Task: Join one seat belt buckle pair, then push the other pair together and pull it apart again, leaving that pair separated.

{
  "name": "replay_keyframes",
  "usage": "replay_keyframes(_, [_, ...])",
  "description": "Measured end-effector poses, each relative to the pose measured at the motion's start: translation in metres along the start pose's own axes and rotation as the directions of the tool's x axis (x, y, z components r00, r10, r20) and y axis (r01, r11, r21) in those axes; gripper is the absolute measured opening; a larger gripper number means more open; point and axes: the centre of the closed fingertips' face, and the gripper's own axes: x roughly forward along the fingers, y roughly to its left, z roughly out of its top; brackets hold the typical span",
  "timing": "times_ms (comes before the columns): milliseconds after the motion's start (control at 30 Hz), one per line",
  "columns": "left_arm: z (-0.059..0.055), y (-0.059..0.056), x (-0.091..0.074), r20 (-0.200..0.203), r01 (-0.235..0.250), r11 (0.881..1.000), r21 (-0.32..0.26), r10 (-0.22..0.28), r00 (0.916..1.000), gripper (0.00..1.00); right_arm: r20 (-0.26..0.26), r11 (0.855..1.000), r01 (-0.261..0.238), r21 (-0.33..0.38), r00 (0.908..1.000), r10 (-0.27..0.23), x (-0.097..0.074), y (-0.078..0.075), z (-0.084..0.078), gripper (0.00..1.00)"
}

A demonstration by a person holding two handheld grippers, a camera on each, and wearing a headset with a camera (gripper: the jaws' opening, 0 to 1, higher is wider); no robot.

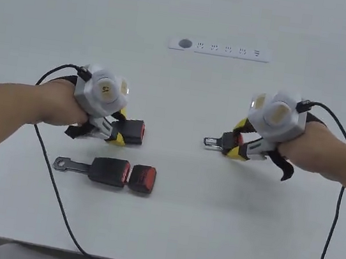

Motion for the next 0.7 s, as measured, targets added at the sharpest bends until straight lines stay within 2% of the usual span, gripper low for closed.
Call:
replay_keyframes(33, [0.0003, -0.0008, 0.0003, 0.001, 0.005, 1.000, 0.013, -0.005, 1.0000, 0.34, 0.001, 1.000, -0.009, -0.019, 1.0000, 0.009, 0.0008, 0.0003, 0.0010, 0.33])
replay_keyframes(67, [-0.0017, -0.0002, 0.0007, -0.015, 0.006, 0.998, 0.068, -0.005, 0.9999, 0.34, -0.012, 0.999, -0.018, -0.037, 0.9998, 0.017, 0.0010, 0.0013, 0.0007, 0.33])
replay_keyframes(133, [-0.0012, -0.0023, 0.0013, -0.012, 0.017, 0.996, 0.089, -0.016, 0.9998, 0.33, -0.033, 0.998, -0.032, -0.049, 0.9990, 0.031, 0.0007, 0.0019, -0.0002, 0.32])
replay_keyframes(267, [-0.0026, -0.0024, 0.0019, -0.032, 0.032, 0.989, 0.146, -0.027, 0.9991, 0.33, -0.041, 0.998, -0.045, -0.038, 0.9982, 0.043, 0.0007, 0.0028, 0.0003, 0.31])
replay_keyframes(333, [-0.0021, -0.0020, 0.0028, -0.039, 0.034, 0.988, 0.151, -0.028, 0.9988, 0.33, -0.046, 0.998, -0.043, -0.034, 0.9981, 0.042, 0.0002, 0.0055, 0.0003, 0.31])
replay_keyframes(367, [-0.0021, -0.0017, 0.0028, -0.041, 0.035, 0.988, 0.152, -0.029, 0.9987, 0.33, -0.052, 0.997, -0.042, -0.065, 0.9979, 0.038, -0.0001, 0.0063, 0.0008, 0.31])
replay_keyframes(500, [-0.0021, -0.0003, 0.0036, -0.044, 0.041, 0.988, 0.150, -0.035, 0.9984, 0.33, -0.079, 0.995, -0.061, -0.081, 0.9954, 0.054, -0.0004, 0.0080, 0.0007, 0.32])
replay_keyframes(567, [-0.0023, -0.0006, 0.0038, -0.045, 0.042, 0.988, 0.148, -0.036, 0.9984, 0.33, -0.103, 0.991, -0.065, -0.121, 0.9933, 0.053, 0.0018, 0.0086, -0.0027, 0.32])
replay_keyframes(700, [-0.0024, -0.0005, 0.0043, -0.051, 0.041, 0.988, 0.147, -0.034, 0.9981, 0.33, -0.097, 0.992, -0.070, -0.105, 0.9935, 0.060, 0.0012, 0.0081, -0.0023, 0.32])
